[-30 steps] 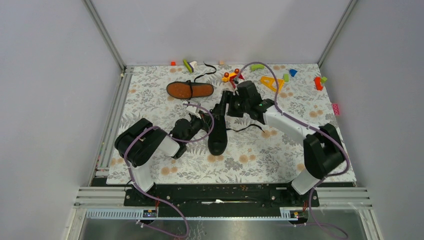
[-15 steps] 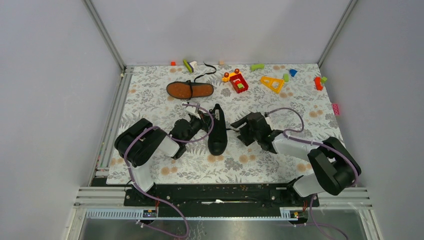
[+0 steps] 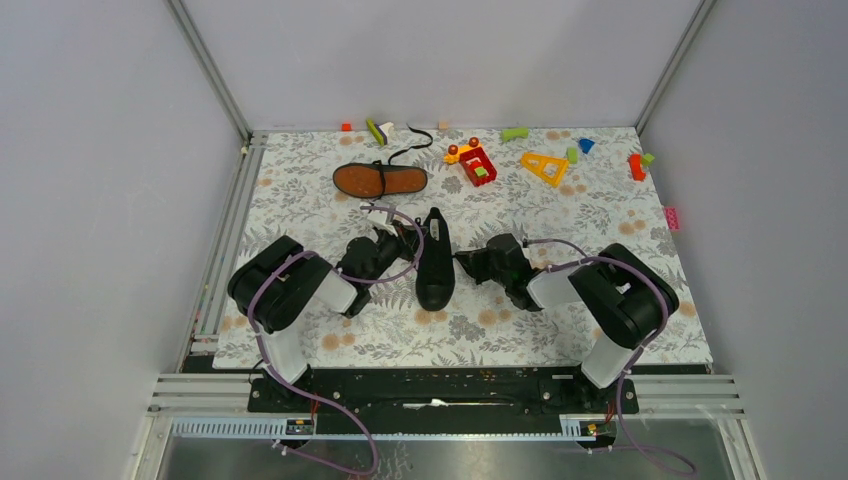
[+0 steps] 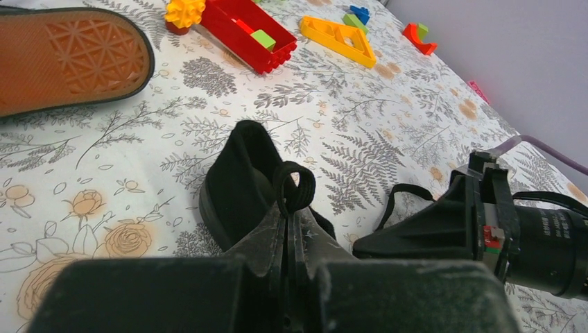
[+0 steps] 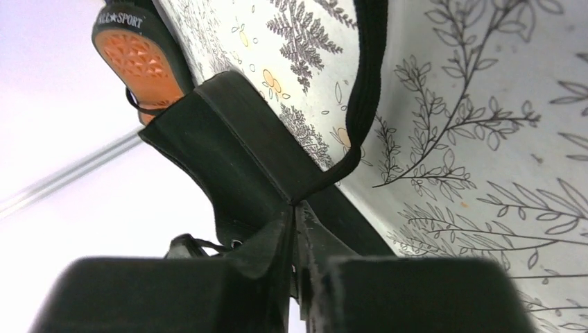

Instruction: Tie the shoes

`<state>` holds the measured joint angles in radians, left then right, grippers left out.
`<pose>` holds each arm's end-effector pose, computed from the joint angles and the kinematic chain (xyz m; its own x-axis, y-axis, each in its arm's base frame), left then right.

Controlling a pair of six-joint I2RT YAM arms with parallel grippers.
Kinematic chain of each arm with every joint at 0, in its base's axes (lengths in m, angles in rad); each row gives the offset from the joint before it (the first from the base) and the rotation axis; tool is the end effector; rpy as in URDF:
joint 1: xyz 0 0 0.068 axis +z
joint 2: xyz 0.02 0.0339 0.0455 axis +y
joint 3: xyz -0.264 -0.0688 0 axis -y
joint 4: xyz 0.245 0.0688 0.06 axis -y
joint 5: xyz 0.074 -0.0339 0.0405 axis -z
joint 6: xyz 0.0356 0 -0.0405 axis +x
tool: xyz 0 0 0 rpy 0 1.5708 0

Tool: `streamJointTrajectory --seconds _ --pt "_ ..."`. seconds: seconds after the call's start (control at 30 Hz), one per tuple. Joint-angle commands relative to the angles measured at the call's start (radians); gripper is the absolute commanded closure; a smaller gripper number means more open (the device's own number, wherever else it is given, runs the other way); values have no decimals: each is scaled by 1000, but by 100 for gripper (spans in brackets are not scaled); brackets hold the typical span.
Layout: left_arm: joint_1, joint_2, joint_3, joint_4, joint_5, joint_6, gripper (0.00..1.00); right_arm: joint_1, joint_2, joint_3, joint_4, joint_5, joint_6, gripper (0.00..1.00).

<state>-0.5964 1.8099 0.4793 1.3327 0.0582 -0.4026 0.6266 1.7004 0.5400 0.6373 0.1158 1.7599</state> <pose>0.2542 -0.1751 0.1465 -0.2370 -0.3119 -0.9201 0.5608 0.7294 -0.3917 0.2467 0.1735 0.1199 -0.4164 0.9030 0.1062 0.4917 0.1254 0.8617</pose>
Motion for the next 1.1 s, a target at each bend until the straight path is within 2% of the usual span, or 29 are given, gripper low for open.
streamJointTrajectory --seconds 0.0,0.2,0.6,0.8,0.93,1.0,1.07 --pt "17 -7 -4 -5 -40 -34 100 0 -7 15 44 63 3 98" --pt "19 -30 -19 -50 -129 -42 100 -60 -53 -1 -20 59 -78 100" --pt "21 -49 -21 -88 -150 -36 100 -107 -45 -72 191 41 -243 100" --pt "22 -62 -24 -104 -164 -31 100 -144 -103 -76 135 56 -349 100" --pt "22 -57 -13 -100 -124 -15 100 -145 -97 -34 166 -33 -446 99" --pt "20 -60 -4 -99 -88 3 100 -145 -74 -28 287 -104 -504 91" --pt "20 -63 0 -95 -39 22 100 -146 -46 -12 352 -184 -518 87"
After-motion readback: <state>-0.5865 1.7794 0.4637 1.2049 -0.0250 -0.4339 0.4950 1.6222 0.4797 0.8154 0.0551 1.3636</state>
